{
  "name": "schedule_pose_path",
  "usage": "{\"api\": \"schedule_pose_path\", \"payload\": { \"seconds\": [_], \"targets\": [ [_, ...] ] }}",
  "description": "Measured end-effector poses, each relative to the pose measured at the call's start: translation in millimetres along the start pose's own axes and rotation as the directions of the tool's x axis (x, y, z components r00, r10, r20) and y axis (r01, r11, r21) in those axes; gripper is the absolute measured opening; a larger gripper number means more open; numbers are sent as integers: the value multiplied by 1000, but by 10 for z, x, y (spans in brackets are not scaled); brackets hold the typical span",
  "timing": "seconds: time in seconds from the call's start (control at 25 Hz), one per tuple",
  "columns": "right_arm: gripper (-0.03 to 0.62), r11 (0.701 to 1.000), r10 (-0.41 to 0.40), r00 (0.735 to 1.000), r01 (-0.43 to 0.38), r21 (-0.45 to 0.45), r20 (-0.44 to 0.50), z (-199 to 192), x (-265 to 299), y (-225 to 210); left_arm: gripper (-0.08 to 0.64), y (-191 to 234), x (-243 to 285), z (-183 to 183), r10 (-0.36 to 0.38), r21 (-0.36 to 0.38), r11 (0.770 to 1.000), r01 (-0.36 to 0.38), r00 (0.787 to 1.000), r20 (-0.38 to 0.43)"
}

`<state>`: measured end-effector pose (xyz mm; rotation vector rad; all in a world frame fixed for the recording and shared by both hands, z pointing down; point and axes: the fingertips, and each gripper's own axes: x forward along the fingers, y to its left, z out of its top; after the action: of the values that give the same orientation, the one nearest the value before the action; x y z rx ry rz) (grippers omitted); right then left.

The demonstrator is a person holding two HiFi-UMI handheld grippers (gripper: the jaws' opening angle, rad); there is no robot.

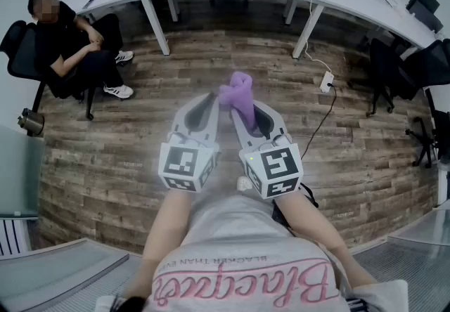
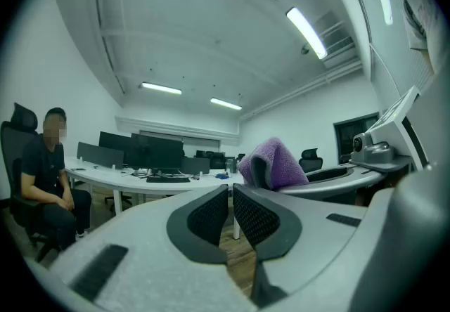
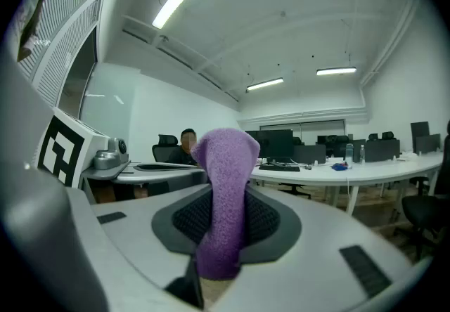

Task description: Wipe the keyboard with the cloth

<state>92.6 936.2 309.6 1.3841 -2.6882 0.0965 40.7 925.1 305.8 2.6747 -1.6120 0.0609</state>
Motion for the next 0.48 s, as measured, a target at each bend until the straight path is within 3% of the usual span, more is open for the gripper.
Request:
{"api": "schedule_pose_path", "payload": {
  "seconds": [0.48],
  "targets": [
    [89,1000,18,1000,-18,13,-1,-35,-125,-405,6,-296,320,-22,21,-13,1000,-22,1000,-10]
  ]
}}
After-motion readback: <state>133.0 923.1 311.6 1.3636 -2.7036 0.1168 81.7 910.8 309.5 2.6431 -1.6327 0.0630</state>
